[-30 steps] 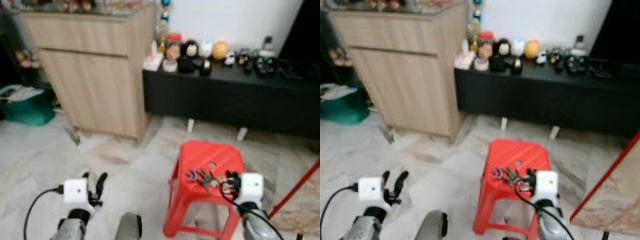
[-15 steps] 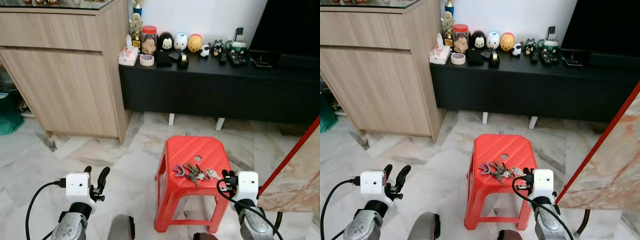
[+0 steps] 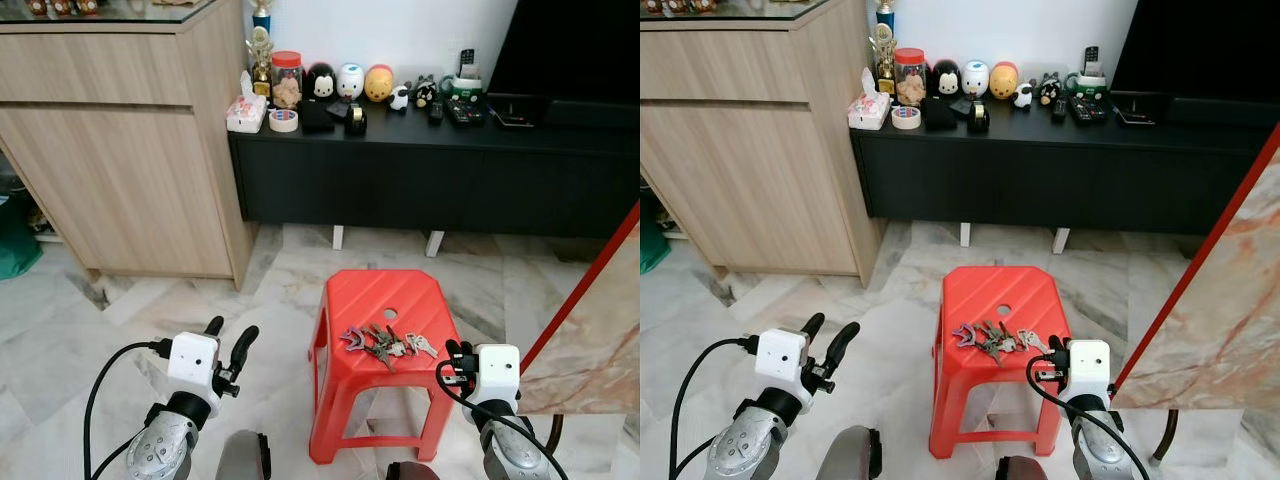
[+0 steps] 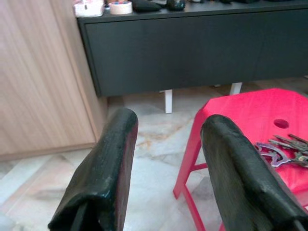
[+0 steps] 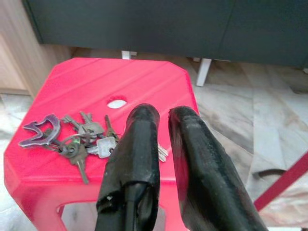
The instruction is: Hang keys on a hook
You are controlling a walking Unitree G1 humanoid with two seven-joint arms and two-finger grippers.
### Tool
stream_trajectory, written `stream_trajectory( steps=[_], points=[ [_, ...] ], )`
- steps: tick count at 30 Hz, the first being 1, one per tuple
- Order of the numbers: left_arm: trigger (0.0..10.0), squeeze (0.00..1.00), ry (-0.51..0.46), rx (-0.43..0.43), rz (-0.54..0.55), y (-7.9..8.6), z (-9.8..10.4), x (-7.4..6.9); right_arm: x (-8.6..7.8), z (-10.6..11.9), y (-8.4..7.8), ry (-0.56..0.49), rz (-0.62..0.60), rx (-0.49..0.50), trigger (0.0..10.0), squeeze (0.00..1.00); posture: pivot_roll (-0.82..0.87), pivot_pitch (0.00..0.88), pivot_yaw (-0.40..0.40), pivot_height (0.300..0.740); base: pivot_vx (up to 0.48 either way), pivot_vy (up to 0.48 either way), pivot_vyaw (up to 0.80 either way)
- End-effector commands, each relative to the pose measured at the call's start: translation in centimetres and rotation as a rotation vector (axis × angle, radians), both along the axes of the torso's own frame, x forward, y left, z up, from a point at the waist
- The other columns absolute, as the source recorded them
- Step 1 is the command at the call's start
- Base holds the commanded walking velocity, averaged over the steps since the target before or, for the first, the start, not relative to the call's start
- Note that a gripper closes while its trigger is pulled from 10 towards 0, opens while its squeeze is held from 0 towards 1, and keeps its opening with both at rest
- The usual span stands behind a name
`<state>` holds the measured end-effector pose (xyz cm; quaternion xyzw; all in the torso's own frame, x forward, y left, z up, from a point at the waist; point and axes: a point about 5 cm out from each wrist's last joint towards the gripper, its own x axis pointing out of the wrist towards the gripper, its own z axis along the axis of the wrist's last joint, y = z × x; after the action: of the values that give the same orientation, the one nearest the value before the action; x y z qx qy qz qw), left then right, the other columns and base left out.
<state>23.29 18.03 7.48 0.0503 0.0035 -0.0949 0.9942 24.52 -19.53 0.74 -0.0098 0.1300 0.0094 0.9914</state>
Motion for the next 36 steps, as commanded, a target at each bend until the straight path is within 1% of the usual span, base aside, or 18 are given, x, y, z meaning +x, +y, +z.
stream_trajectory(
  steps=[1, 4, 8, 9, 12, 19, 30, 36],
  points=[
    [10.0, 0.0, 0.019, 0.013, 0.014, 0.4, 0.0, 0.0, 0.0, 0.3, -0.2, -0.016, 0.013, -0.021, 10.0, 0.0, 0.04, 0.0, -0.033, 0.621, 0.0, 0.0, 0.8],
    [10.0, 0.0, 0.023, 0.024, 0.014, 0.6, -0.1, 0.4, 0.1, 0.2, -0.9, -0.01, -0.027, -0.013, 10.0, 0.0, 0.05, 0.0, -0.028, 0.621, 0.0, 0.0, 0.8],
    [10.0, 0.0, 0.026, 0.023, 0.018, 0.7, 0.1, 0.7, 0.3, 0.2, -1.0, -0.001, -0.029, -0.019, 10.0, 0.0, 0.06, 0.0, -0.035, 0.621, 0.0, 0.0, 0.72],
    [10.0, 0.0, 0.031, 0.025, 0.02, 0.8, 0.0, 0.8, 0.3, 0.1, -1.1, 0.004, -0.047, 0.0, 10.0, 0.0, 0.07, 0.0, -0.04, 0.621, 0.0, 0.0, 0.0],
    [10.0, 0.0, 0.034, 0.025, 0.027, 0.8, 0.0, 0.8, 0.5, 0.2, -1.3, 0.004, -0.066, 0.0, 10.0, 0.0, 0.07, 0.0, -0.04, 0.621, 0.0, 0.0, 0.0],
    [10.0, 0.0, 0.029, 0.024, 0.057, 1.2, 0.2, 0.7, 0.6, 0.2, -1.1, 0.004, -0.056, -0.002, 10.0, 0.0, 0.07, 0.0, -0.046, 0.621, 0.0, 0.0, 0.0],
    [10.0, 0.0, 0.038, 0.007, 0.055, 0.9, -0.1, 0.8, 0.7, 0.2, -1.5, 0.008, -0.064, -0.013, 10.0, 0.0, 0.06, 0.0, -0.049, 0.621, 0.0, 0.0, 0.0],
    [10.0, 0.0, 0.037, 0.001, 0.052, 0.8, -0.1, 0.8, 0.8, 0.3, -1.7, 0.008, -0.068, -0.017, 10.0, 0.0, 0.07, 0.0, -0.051, 0.621, 0.206, 0.0, 0.0]
  ],
)
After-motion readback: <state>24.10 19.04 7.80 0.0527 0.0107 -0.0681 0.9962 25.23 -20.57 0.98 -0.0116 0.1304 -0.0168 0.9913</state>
